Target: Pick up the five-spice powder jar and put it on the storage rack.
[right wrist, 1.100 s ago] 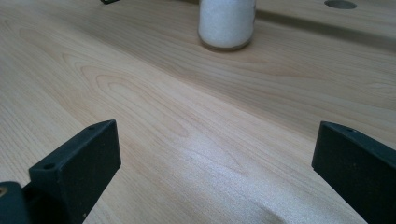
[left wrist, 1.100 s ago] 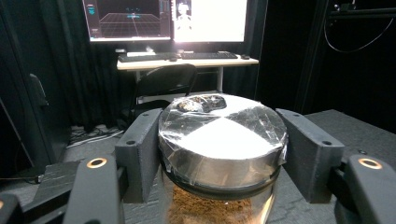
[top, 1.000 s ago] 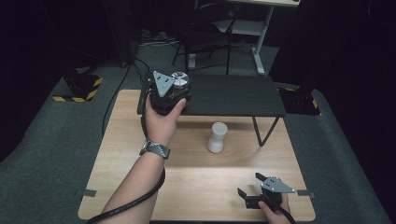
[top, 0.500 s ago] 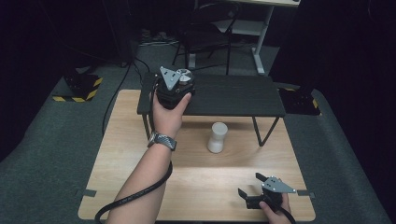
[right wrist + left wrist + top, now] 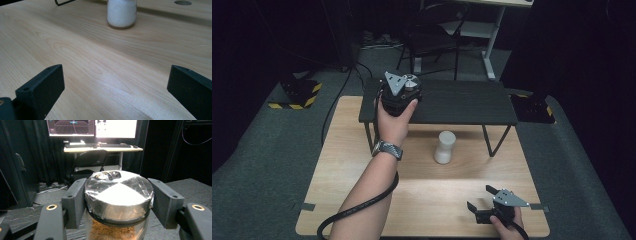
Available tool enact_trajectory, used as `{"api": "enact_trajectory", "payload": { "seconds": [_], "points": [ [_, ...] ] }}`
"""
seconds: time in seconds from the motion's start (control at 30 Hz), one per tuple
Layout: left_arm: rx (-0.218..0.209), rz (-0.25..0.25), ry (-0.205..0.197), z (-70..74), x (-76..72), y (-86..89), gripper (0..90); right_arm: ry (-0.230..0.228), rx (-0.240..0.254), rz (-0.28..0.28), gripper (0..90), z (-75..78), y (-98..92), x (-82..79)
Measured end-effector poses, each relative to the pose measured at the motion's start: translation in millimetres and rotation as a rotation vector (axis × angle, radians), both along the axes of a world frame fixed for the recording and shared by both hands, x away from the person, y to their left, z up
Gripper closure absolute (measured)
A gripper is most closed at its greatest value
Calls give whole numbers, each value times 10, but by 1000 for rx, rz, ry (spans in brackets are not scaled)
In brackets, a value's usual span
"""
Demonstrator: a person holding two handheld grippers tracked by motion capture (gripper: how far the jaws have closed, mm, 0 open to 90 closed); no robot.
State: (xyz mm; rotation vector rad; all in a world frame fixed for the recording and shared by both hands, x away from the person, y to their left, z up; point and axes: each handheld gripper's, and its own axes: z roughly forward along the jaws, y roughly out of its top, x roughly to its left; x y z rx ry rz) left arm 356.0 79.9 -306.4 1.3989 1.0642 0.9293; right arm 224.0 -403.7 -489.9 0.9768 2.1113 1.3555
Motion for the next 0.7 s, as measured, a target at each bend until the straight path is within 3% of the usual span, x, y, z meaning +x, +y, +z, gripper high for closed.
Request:
{"api": "enact_trajectory", "payload": {
  "seconds": [0.7],
  "points": [
    [-1,-12,27,54,49,31,345,-3,-3,0,7,0,5,-4]
  ]
}}
